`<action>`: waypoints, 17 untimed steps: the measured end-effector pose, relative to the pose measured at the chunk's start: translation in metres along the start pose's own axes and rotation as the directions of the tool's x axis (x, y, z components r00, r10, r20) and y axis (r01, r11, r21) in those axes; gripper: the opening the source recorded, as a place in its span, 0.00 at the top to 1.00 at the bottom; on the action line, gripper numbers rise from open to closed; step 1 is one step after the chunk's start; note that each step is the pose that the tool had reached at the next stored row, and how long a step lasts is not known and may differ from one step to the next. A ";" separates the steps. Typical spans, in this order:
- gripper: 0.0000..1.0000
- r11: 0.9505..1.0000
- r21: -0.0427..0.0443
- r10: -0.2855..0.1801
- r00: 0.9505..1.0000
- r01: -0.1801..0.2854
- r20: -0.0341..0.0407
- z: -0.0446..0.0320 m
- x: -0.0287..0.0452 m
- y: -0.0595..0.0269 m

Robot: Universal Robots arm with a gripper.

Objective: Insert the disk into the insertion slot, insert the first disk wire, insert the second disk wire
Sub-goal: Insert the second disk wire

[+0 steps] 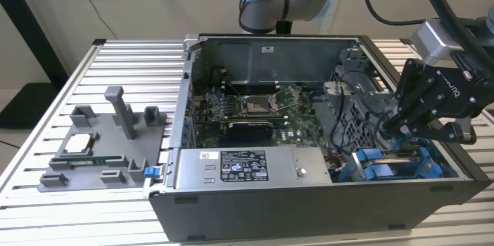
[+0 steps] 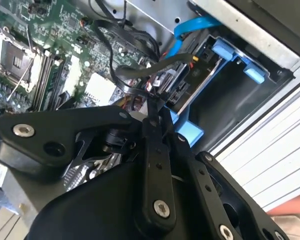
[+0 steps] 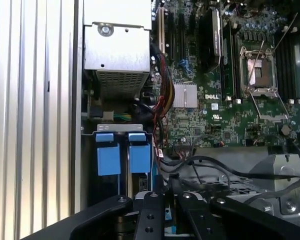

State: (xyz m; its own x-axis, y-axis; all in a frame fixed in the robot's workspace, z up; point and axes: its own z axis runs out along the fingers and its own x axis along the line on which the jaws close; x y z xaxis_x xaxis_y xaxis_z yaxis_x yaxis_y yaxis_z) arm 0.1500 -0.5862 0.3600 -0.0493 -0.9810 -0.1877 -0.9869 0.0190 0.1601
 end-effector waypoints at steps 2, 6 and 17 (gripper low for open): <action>1.00 1.000 0.001 0.006 1.000 -0.006 0.001 0.0024 0.0026 -0.0005; 1.00 1.000 0.008 0.030 1.000 -0.030 0.005 0.0090 0.0047 -0.0019; 1.00 0.998 0.015 0.061 0.998 -0.061 -0.016 0.0137 0.0080 -0.0062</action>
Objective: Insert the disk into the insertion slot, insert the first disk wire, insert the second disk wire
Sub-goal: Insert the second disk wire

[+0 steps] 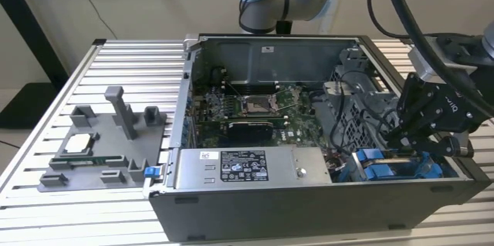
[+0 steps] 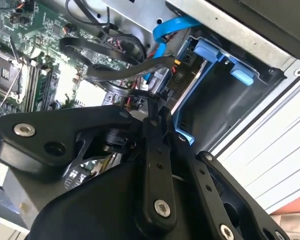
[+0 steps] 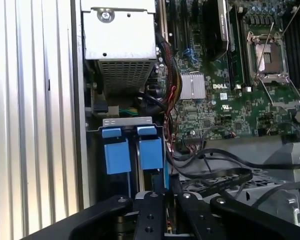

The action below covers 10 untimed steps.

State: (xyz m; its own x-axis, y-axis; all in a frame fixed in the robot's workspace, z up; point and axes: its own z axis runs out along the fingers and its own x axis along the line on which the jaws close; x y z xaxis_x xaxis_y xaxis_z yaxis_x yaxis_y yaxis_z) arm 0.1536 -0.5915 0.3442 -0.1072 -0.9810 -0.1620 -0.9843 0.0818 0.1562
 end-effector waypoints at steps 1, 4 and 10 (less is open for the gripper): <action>1.00 1.000 0.001 0.004 1.000 -0.004 -0.003 0.0007 0.0001 -0.0001; 1.00 1.000 0.003 0.012 1.000 -0.012 -0.008 0.0020 0.0003 -0.0004; 1.00 1.000 0.004 0.013 1.000 -0.013 -0.012 0.0026 0.0002 -0.0011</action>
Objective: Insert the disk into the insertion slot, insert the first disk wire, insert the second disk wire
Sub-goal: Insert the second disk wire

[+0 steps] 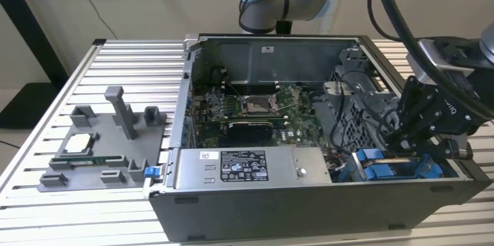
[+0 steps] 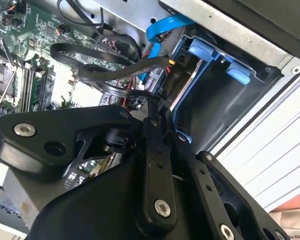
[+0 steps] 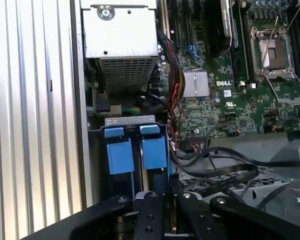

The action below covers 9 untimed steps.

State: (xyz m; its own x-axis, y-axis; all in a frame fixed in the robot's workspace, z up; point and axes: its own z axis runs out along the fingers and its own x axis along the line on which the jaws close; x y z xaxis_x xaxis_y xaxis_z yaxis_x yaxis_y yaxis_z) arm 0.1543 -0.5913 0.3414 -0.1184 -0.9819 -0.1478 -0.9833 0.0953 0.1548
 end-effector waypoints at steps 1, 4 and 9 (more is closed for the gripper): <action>1.00 1.000 0.000 0.000 1.000 0.000 0.000 0.0000 -0.0001 -0.0005; 1.00 1.000 0.000 0.000 1.000 0.000 0.000 0.0006 -0.0003 -0.0009; 1.00 1.000 0.000 0.000 1.000 0.000 0.000 0.0021 -0.0024 -0.0010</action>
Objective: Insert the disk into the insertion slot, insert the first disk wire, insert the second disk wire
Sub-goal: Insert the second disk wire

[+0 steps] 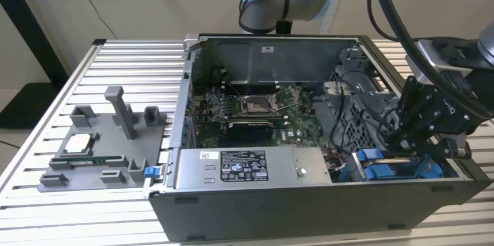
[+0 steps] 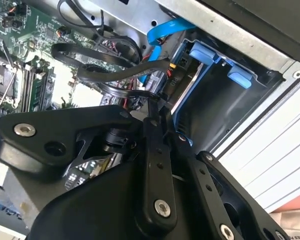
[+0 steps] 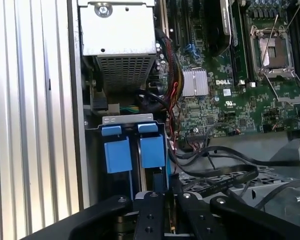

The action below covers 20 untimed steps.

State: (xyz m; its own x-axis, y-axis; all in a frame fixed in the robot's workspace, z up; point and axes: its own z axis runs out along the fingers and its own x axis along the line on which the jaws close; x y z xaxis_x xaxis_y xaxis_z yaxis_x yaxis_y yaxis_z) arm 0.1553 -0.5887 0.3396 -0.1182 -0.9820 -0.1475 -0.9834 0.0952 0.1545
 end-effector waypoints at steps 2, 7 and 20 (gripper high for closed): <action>1.00 1.000 0.000 -0.001 1.000 0.001 0.000 0.0003 -0.0002 -0.0009; 1.00 1.000 0.000 0.000 1.000 0.000 -0.002 0.0004 -0.0003 -0.0024; 0.00 1.000 0.002 0.001 1.000 -0.001 -0.012 0.0023 -0.0001 -0.0035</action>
State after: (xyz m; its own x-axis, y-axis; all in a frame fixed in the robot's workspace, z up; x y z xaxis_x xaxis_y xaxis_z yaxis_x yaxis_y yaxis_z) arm 0.1585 -0.5886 0.3368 -0.1175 -0.9838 -0.1352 -0.9835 0.0964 0.1530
